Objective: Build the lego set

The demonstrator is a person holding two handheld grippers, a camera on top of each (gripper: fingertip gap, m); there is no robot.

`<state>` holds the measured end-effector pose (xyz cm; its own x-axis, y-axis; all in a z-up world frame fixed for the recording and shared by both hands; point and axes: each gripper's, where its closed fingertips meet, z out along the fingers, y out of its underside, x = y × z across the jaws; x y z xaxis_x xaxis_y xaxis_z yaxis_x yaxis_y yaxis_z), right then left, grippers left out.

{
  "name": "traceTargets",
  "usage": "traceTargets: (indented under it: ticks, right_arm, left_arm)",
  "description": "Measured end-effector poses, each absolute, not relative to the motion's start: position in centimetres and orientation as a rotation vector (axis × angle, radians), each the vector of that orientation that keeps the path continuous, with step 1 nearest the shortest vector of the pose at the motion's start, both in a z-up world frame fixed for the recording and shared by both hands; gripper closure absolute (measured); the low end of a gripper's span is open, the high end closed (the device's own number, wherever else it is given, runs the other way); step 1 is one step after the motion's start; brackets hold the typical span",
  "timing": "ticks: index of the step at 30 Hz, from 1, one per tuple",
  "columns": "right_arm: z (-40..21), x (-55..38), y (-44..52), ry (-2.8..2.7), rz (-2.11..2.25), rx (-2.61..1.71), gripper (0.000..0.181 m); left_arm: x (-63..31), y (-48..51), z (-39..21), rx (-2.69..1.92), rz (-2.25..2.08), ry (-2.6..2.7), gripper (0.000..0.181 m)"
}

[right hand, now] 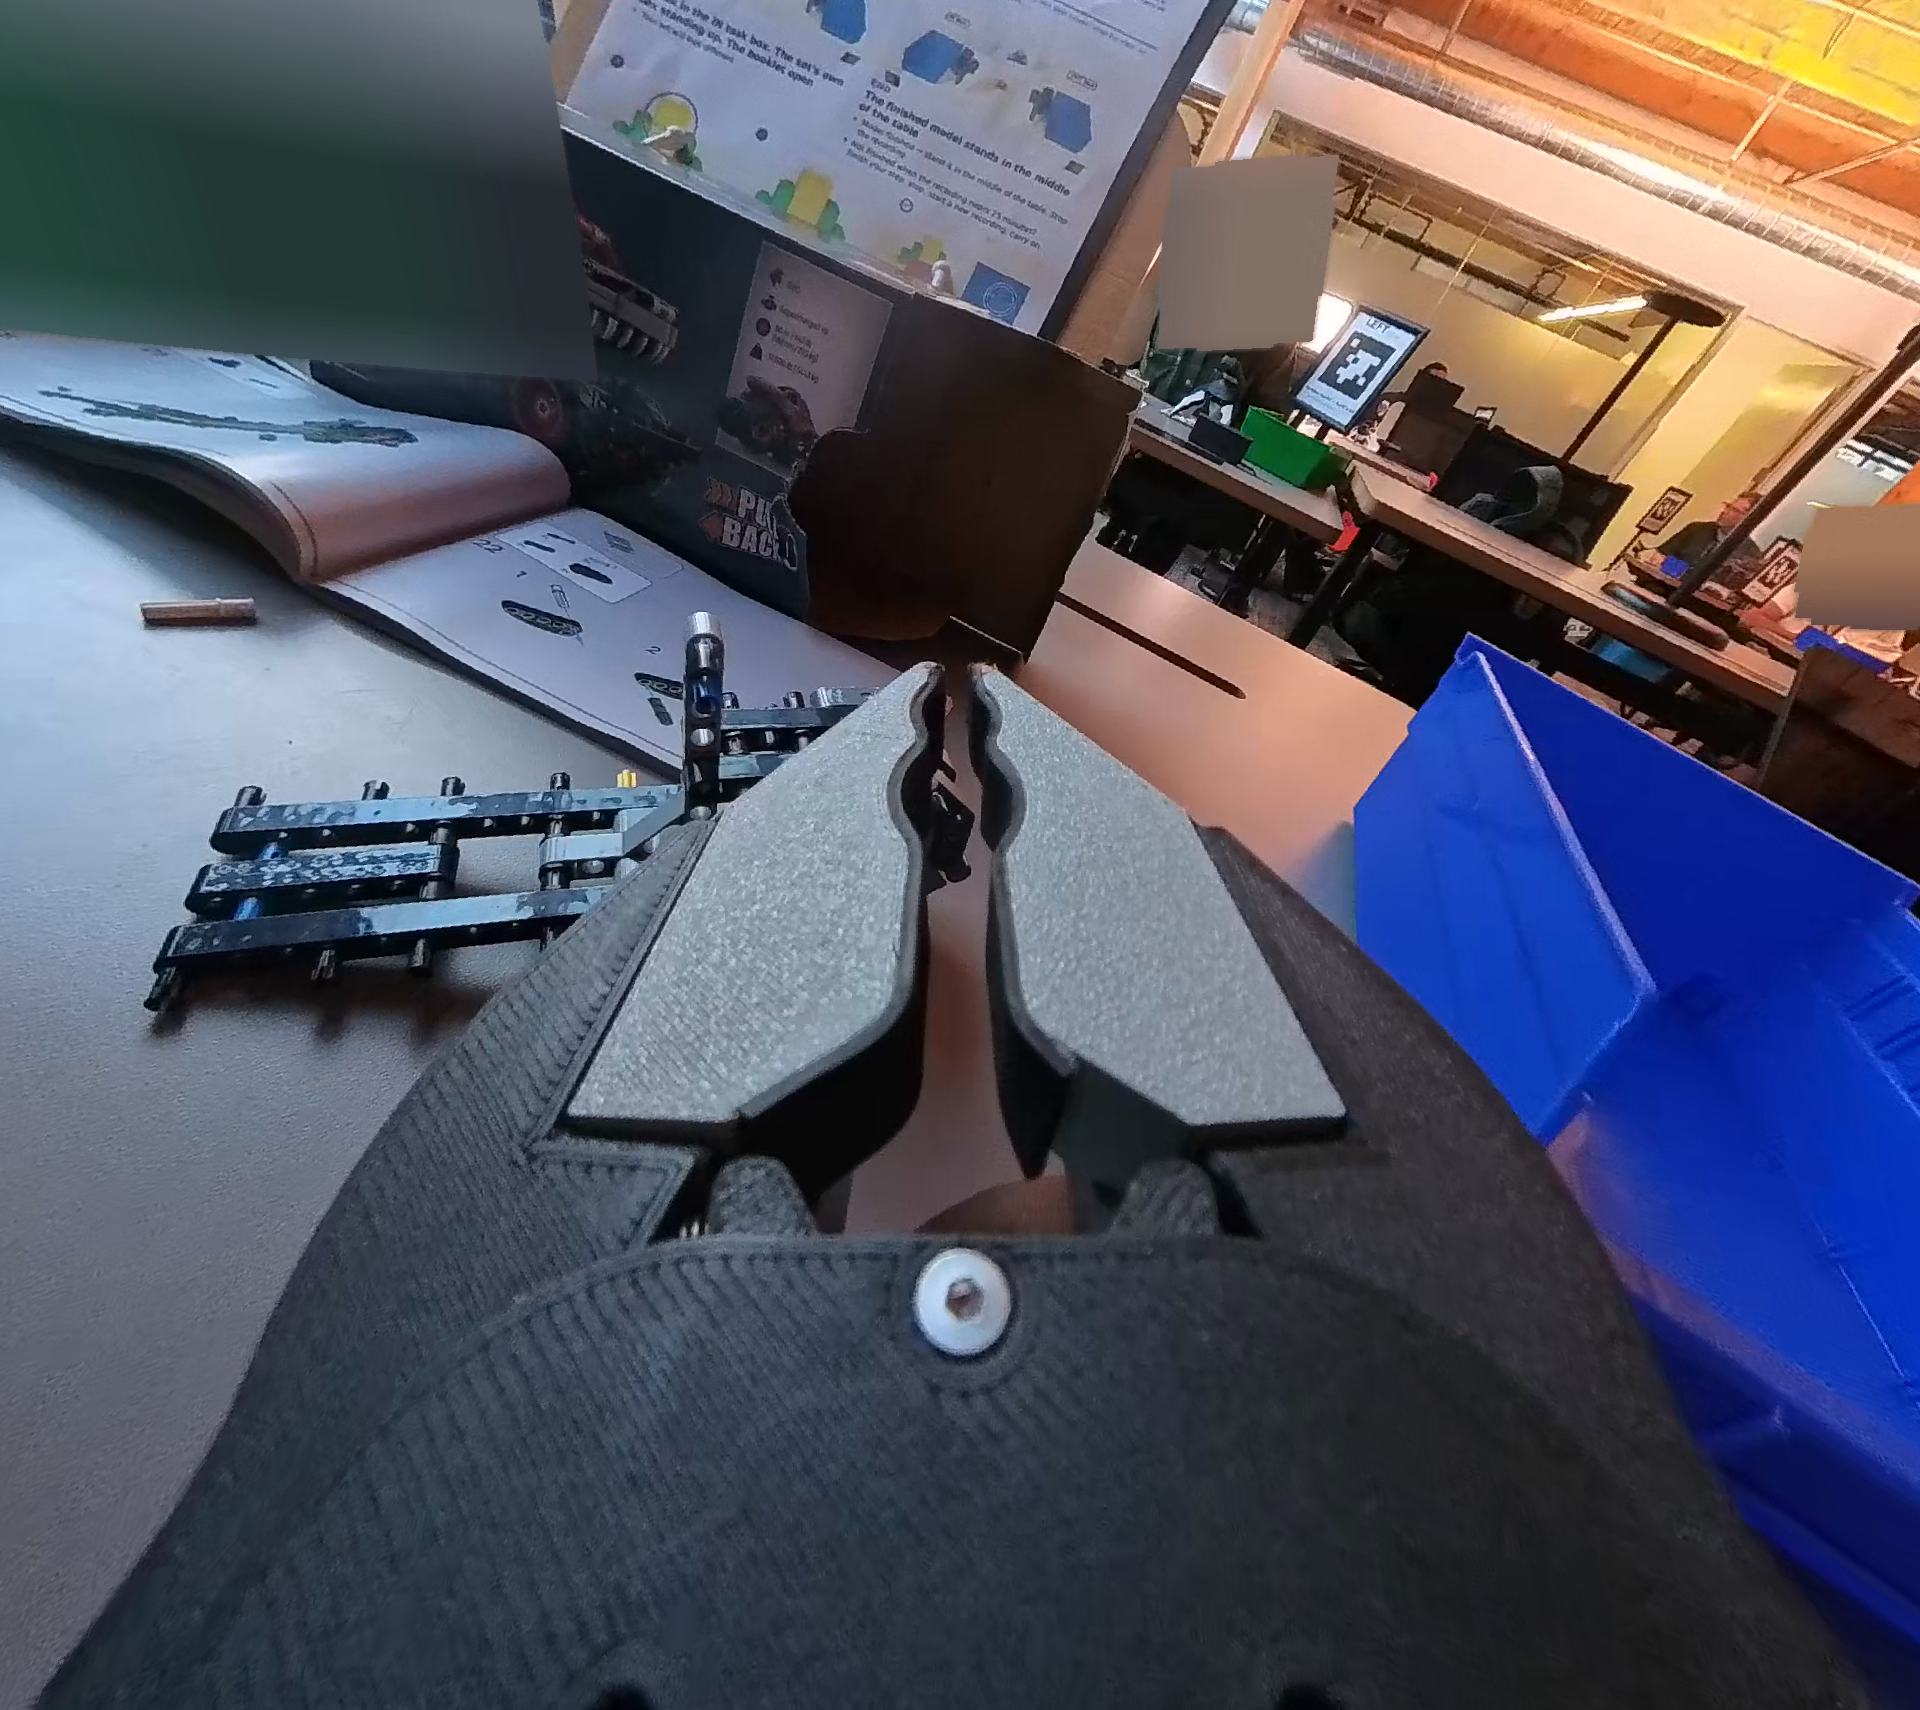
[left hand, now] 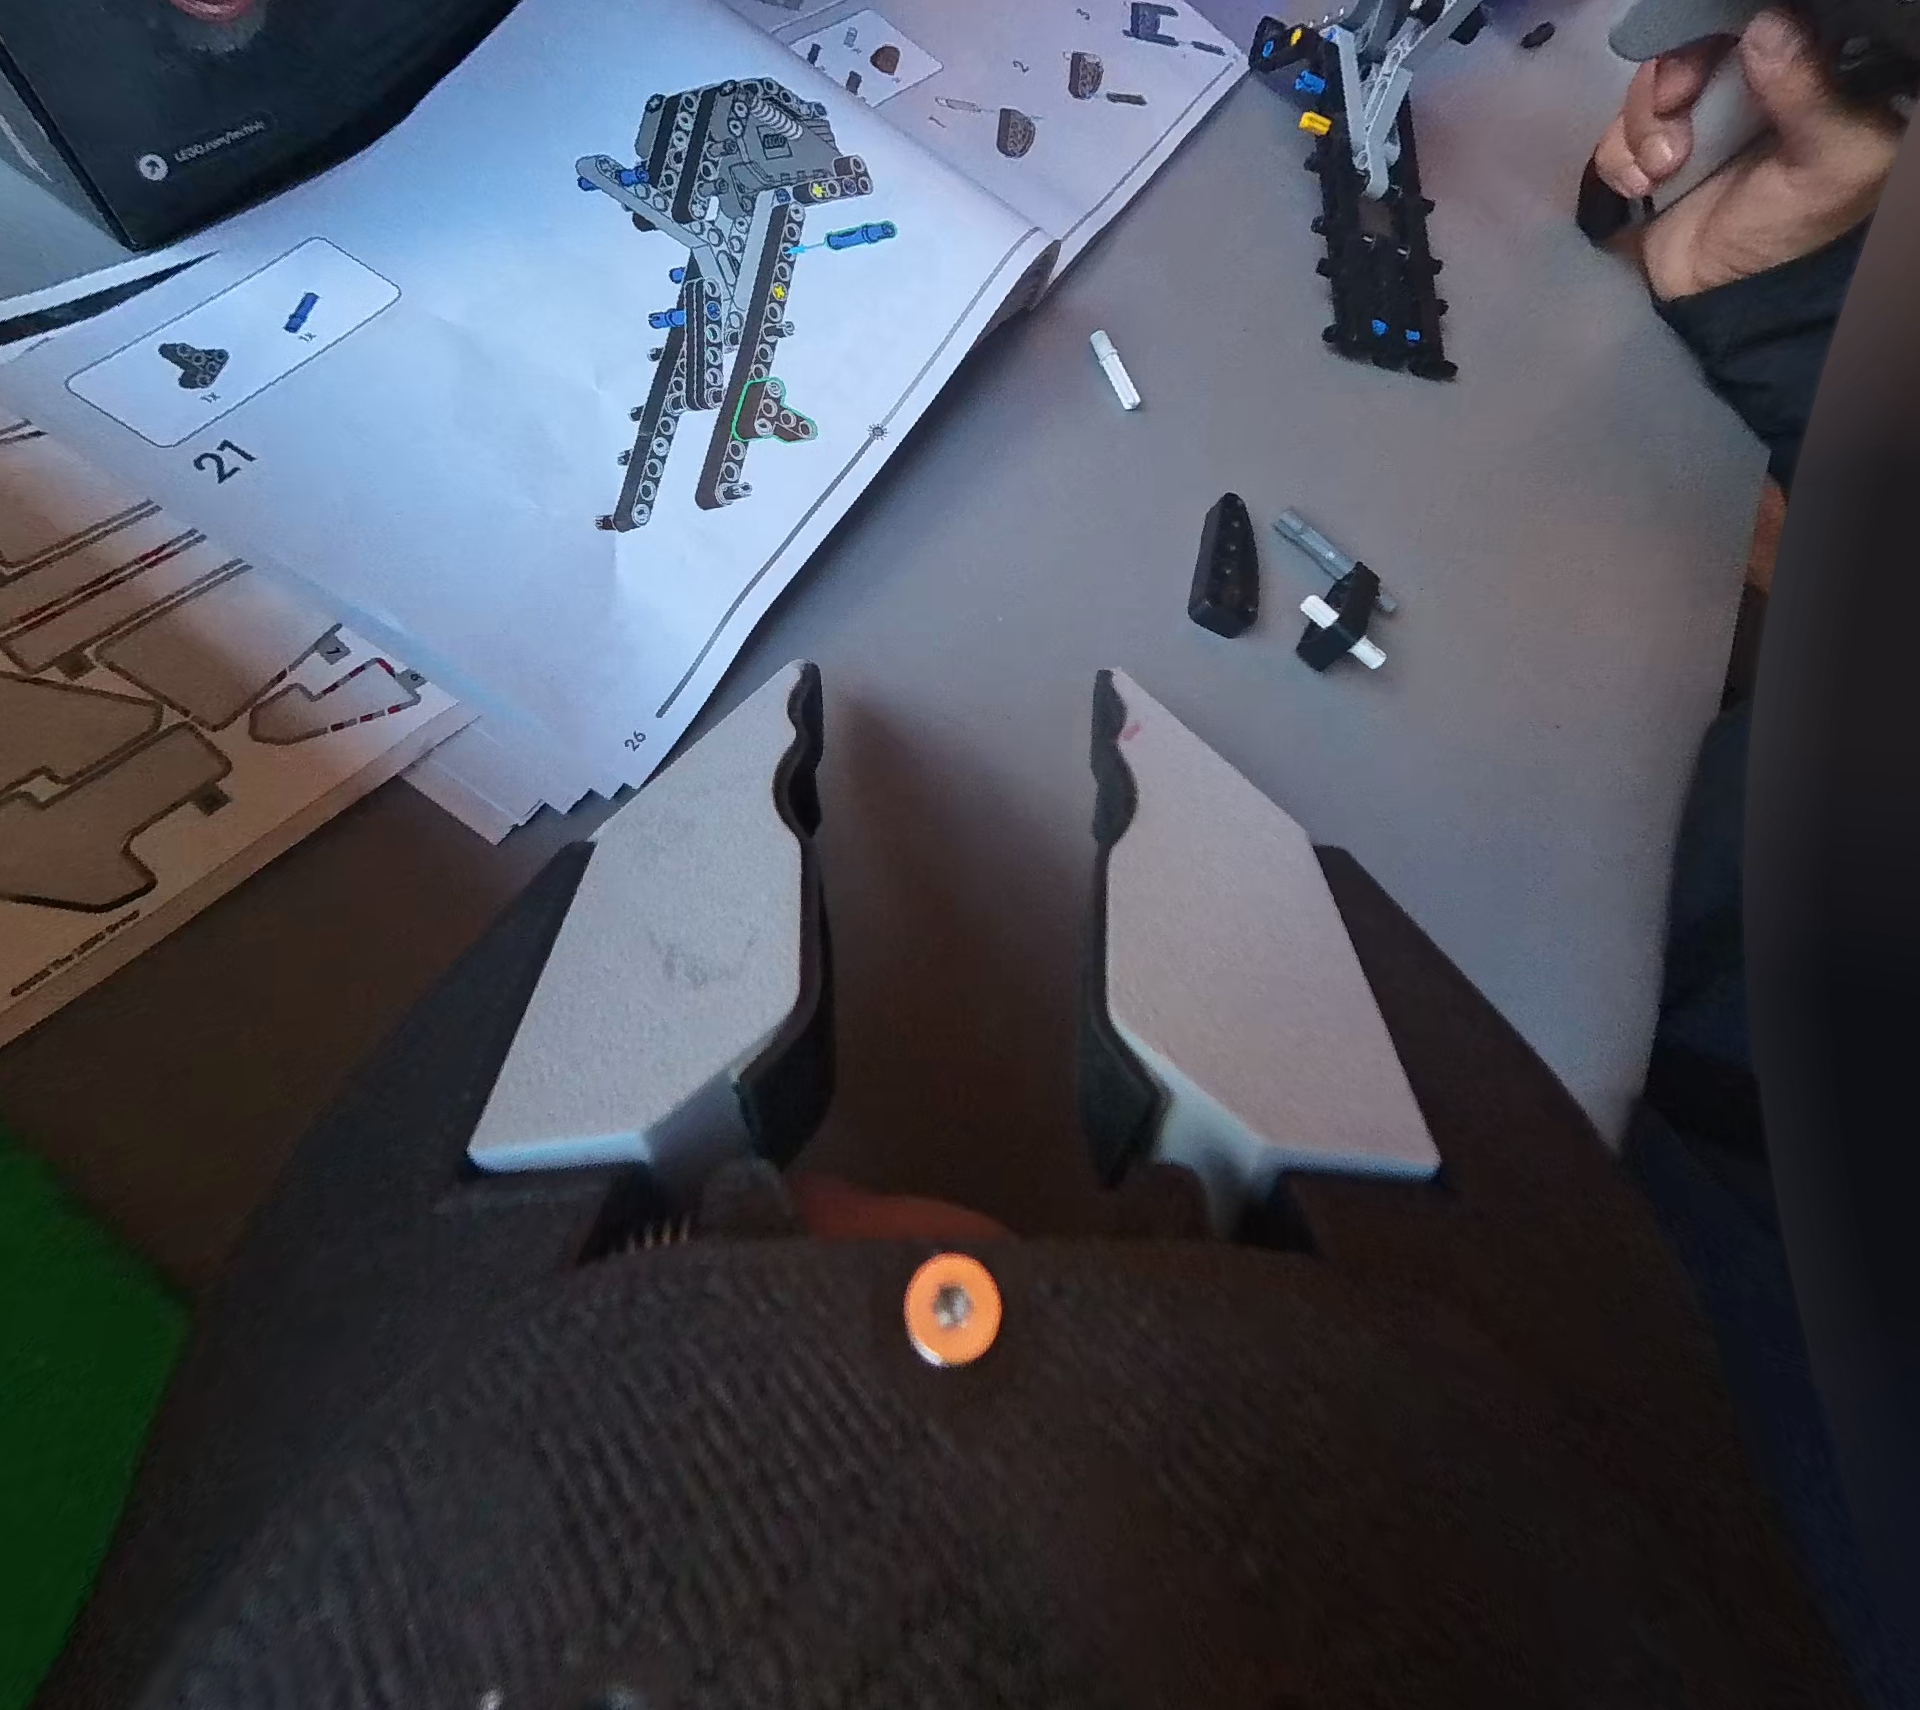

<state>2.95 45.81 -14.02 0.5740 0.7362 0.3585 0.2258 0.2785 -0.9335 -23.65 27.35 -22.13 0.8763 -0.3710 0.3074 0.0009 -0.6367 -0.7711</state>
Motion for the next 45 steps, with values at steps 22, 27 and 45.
traceTargets:
  ticks: [22,27,45]
  right_arm:
    - [-14.0,2.8,45.7,-0.959,0.413,-1.272,0.181]
    - [-14.0,2.8,45.7,-0.957,0.417,-1.272,0.181]
    - [-12.4,2.3,43.5,-1.005,0.411,-1.129,0.181]
  left_arm:
    - [-23.6,27.3,-22.2,-2.205,-0.564,0.266,0.132]
    - [-23.6,27.3,-22.2,-2.206,-0.564,0.266,0.132]
    - [-23.1,27.3,-22.6,-2.228,-0.483,0.328,0.132]
